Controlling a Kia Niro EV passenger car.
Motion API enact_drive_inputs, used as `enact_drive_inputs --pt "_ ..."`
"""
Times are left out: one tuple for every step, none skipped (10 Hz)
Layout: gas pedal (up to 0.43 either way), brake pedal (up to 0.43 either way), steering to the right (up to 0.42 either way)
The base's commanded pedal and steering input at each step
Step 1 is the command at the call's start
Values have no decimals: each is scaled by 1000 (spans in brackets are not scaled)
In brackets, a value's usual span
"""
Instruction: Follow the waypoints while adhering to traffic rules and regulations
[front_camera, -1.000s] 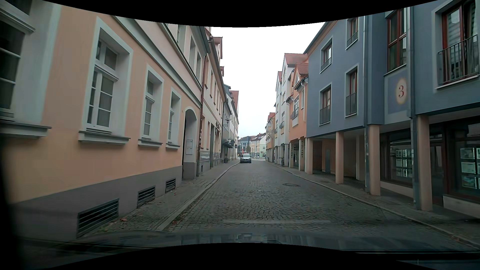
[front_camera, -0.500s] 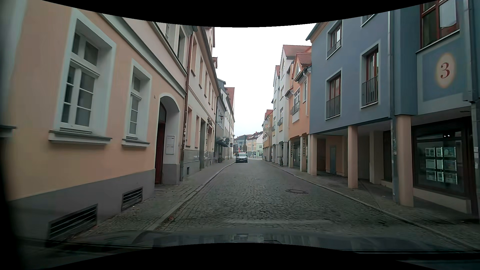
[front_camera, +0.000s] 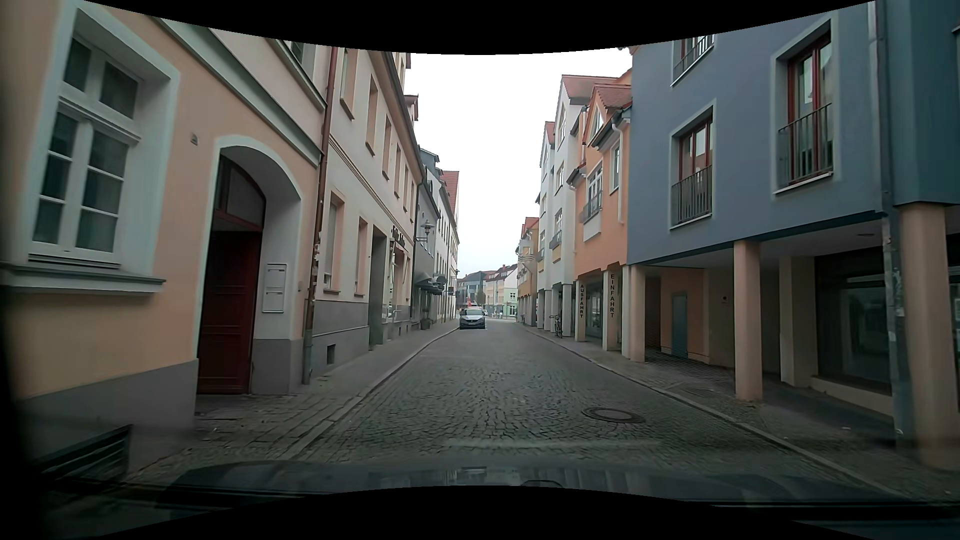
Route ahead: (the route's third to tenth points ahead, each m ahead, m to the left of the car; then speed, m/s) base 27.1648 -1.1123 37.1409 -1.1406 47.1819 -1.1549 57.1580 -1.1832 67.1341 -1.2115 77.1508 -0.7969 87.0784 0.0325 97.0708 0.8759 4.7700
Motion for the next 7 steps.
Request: enact_drive_inputs --pt "197 0 38" --pt "197 0 36" --pt "197 0 35" --pt "197 0 34" --pt "197 0 32" --pt "197 0 28" --pt "197 0 27"
